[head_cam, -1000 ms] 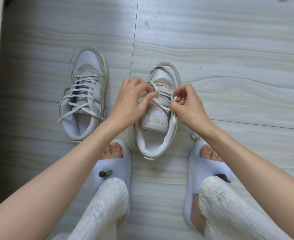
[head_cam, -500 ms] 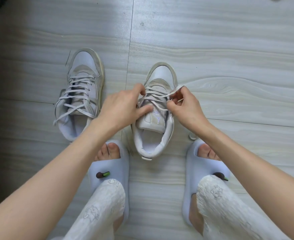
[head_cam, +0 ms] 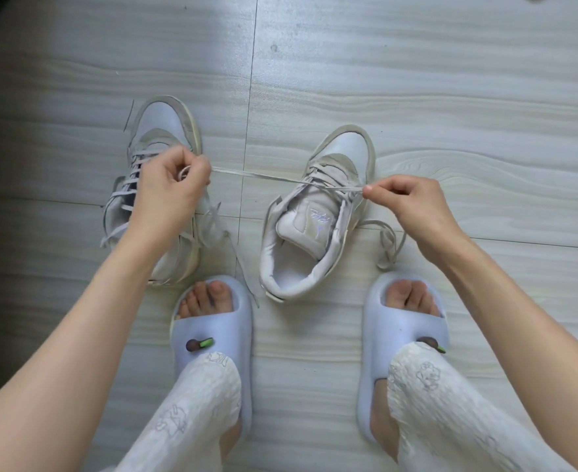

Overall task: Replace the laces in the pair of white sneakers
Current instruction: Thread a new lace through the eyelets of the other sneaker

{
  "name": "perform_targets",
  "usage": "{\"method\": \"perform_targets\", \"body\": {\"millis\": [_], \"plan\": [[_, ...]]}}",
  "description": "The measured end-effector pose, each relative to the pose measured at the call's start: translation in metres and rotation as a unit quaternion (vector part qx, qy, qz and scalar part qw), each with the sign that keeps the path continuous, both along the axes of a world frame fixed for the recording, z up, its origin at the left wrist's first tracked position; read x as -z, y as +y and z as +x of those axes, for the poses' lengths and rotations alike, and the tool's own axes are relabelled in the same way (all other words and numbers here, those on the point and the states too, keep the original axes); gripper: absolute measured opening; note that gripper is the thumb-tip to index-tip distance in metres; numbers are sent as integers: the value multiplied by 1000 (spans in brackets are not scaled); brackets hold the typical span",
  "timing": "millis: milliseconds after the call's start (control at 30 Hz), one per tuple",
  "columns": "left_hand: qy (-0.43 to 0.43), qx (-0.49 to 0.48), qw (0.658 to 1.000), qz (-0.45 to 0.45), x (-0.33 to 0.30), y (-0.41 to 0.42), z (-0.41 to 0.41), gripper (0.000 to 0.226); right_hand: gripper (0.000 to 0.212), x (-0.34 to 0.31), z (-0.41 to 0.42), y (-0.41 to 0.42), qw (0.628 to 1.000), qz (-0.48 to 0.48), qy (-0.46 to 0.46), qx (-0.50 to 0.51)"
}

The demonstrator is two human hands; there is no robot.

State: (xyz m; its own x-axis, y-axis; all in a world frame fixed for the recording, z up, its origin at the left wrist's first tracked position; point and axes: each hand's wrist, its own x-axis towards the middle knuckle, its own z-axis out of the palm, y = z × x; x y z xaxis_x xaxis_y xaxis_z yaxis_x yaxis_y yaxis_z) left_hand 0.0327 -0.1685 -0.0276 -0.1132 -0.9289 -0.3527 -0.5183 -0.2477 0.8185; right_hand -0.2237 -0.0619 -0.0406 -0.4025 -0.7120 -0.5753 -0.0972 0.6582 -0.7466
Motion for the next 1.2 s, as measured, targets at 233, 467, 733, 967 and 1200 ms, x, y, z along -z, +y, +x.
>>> {"method": "perform_targets", "body": {"millis": [233,467,733,967,1200], "plan": [[-1,-63,998,-27,5,6,-4,28,16,2,1,4,999,2,-16,32],[-268,235,933,-55,11,2,-13,32,24,-9,18,20,985,-3,20,-173],[-154,411,887,-146,18,7,-77,33,22,-3,35,15,993,-2,-14,-114],[-131,341,919,-146,28,15,-77,11,18,-2,25,9,984,12,70,-166],[-120,313,933,-134,24,36,-47,14,35,0,26,19,953,-38,205,-217]]}}
